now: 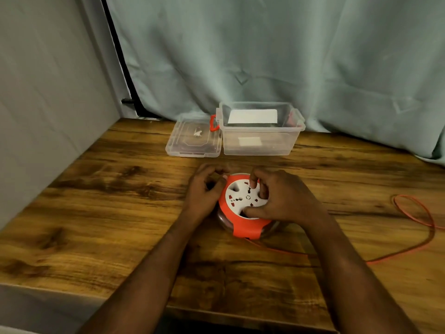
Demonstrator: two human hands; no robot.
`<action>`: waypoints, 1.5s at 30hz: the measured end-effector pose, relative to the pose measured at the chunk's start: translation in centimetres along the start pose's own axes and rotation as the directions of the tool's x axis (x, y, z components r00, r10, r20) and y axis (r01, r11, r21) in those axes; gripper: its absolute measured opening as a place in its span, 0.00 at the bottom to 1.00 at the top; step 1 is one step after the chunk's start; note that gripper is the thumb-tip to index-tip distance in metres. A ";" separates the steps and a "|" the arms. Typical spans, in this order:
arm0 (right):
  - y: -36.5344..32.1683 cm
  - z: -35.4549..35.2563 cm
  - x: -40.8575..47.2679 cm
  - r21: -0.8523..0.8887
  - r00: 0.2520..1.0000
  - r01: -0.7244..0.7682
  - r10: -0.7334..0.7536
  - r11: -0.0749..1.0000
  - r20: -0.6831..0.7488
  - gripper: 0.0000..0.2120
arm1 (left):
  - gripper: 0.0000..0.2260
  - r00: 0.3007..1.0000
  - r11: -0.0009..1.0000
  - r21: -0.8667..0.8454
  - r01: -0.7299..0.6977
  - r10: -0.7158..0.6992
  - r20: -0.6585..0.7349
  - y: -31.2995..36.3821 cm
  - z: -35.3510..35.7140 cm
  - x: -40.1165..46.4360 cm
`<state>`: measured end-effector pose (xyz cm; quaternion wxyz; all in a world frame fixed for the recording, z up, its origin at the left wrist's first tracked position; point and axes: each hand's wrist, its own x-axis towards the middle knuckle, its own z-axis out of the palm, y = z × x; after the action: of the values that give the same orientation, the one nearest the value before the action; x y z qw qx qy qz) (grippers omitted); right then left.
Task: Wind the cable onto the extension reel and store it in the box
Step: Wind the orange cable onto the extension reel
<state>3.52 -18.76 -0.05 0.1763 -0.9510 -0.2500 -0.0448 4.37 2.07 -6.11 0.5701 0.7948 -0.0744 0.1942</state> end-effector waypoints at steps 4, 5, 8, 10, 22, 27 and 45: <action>-0.9 0.8 0.3 -0.072 0.999 -0.002 -0.001 0.997 -0.042 0.23 | 0.07 1.000 1.000 -0.017 0.001 -0.001 -0.008 0.0 -0.1 -0.1; -1.0 0.9 0.4 -0.076 0.999 -0.007 0.004 0.997 -0.045 0.23 | 0.07 1.000 1.000 -0.023 0.010 -0.011 -0.015 0.0 -0.1 -0.1; -1.0 0.9 0.5 -0.076 0.998 -0.037 0.033 0.996 -0.048 0.22 | 0.07 0.999 0.999 -0.036 0.038 -0.039 -0.025 -0.1 -0.2 -0.1; -1.1 0.9 0.5 -0.072 0.998 -0.048 0.044 0.996 -0.046 0.23 | 0.07 0.999 0.999 -0.036 0.041 -0.042 -0.026 -0.1 -0.1 -0.1; -0.7 0.6 0.4 -0.033 0.998 -0.050 0.049 0.998 -0.040 0.23 | 0.12 0.982 0.991 0.006 0.136 -0.136 0.132 -0.1 -0.3 -0.1; -1.5 1.4 0.5 -0.051 0.995 -0.077 0.074 0.996 -0.065 0.23 | 0.11 0.986 0.992 -0.064 0.113 -0.104 0.127 0.2 -0.2 -0.3; 2.6 -1.0 0.1 0.217 0.989 0.002 -0.034 0.976 0.143 0.30 | 0.10 0.992 0.998 -0.020 0.063 -0.060 0.113 0.0 -0.1 -0.3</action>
<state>4.88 -21.20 0.09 0.2598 -0.9246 -0.2741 0.0507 4.07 2.16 -6.20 0.5799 0.7997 -0.0840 0.1304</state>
